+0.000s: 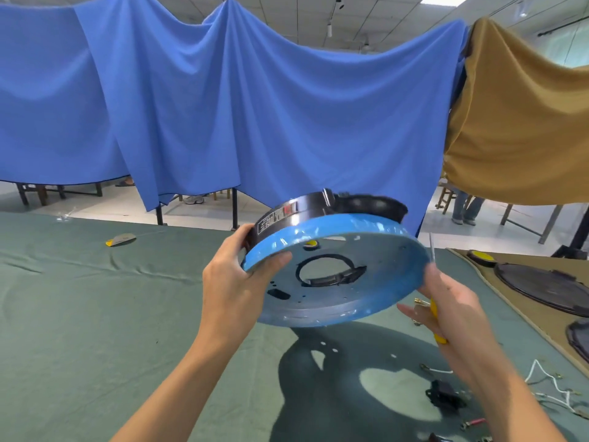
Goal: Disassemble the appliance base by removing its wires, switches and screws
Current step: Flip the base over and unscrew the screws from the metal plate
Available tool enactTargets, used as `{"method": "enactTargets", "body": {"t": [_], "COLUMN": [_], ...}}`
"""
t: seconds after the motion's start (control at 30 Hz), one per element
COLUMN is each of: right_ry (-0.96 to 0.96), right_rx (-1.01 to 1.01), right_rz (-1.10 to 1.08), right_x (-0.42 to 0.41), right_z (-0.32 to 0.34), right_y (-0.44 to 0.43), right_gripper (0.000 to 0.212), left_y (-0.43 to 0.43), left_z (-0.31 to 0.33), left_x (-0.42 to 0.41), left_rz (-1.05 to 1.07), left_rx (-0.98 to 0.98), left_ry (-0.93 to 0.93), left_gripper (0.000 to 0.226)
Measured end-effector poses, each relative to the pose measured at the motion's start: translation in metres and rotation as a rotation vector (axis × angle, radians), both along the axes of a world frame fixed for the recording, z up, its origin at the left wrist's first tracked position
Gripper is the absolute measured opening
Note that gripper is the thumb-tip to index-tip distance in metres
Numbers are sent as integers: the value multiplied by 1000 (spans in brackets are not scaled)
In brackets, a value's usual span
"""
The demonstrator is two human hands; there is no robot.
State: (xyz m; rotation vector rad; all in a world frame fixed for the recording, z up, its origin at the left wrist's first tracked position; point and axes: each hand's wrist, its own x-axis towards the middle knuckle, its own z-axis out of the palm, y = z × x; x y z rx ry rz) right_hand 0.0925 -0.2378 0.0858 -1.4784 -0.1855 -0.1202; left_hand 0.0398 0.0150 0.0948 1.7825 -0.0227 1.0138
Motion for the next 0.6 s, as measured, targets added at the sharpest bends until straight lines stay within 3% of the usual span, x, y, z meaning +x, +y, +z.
{"method": "enactTargets", "body": {"t": [0.07,0.2,0.27,0.43,0.6], "right_ry": [-17,-103,-133,-275,-188], "right_rx": [-82,-101,-59,-404,-602], "right_rz": [-49,-54,-114,-386,-358], "right_x": [4,8,9,10,12], "right_z": [-3,-8,-10,-13,-7], "right_y": [-4,-1,4,10,11], "right_gripper": [52,7,7,38,43], "left_y": [0,0,1,10,12], "left_z": [2,8,11,7,0], "left_x": [-1,-2,-2,-2,1], "left_rz": [-100,-292,-321,-257,-176], "left_rx": [-189,-652,-762,-647,-603], "left_ry": [38,184,285,563,541], "left_gripper": [18,22,22,27,10]}}
